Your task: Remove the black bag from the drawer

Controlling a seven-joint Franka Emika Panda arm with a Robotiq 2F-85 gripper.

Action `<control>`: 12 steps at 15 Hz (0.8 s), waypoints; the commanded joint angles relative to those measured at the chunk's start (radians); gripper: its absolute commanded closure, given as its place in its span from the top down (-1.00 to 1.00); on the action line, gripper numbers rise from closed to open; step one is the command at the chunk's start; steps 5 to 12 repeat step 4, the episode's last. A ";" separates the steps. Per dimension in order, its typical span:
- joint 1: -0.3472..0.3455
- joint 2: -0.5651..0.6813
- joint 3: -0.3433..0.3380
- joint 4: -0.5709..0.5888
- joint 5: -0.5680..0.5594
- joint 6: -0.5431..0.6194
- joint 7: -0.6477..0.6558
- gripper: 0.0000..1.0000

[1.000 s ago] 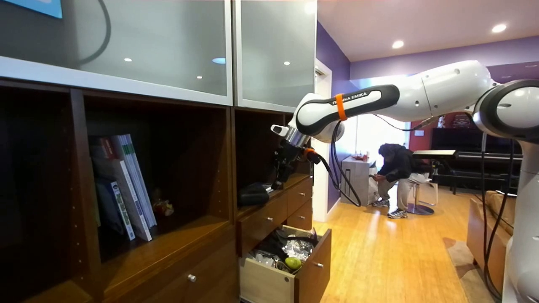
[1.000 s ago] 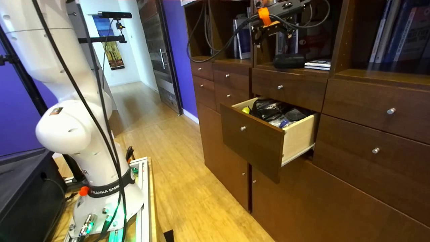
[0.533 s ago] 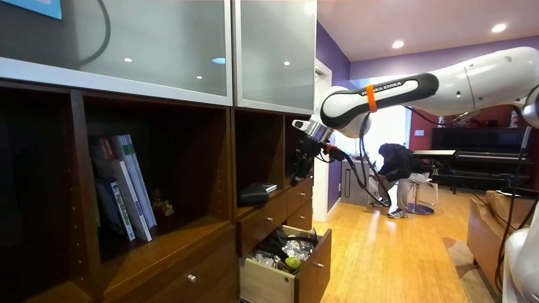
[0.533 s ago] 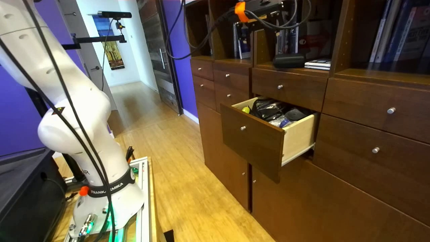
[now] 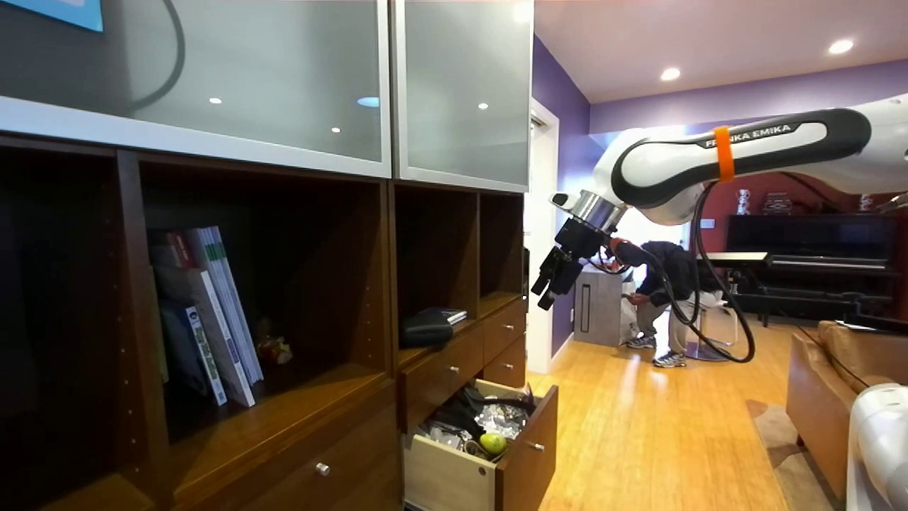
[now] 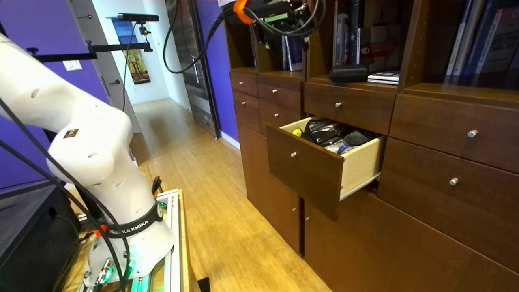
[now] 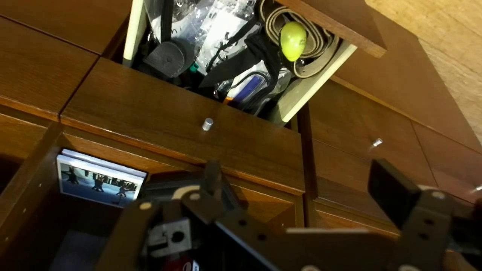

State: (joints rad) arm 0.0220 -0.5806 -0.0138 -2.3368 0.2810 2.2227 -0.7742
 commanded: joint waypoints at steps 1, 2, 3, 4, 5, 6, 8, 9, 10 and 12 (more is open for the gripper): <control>0.058 -0.007 -0.046 0.000 -0.036 0.004 0.025 1.00; 0.063 -0.003 -0.051 0.000 -0.036 0.004 0.023 1.00; 0.065 0.004 -0.053 0.001 -0.035 0.004 0.022 1.00; 0.065 0.013 -0.053 0.002 -0.035 0.005 0.022 1.00; 0.065 0.013 -0.053 0.002 -0.035 0.005 0.022 1.00; 0.065 0.013 -0.053 0.002 -0.035 0.005 0.022 1.00; 0.065 0.013 -0.053 0.002 -0.035 0.005 0.022 1.00; 0.065 0.013 -0.053 0.002 -0.035 0.005 0.022 1.00; 0.065 0.013 -0.053 0.002 -0.035 0.005 0.022 1.00; 0.065 0.013 -0.053 0.002 -0.035 0.005 0.022 1.00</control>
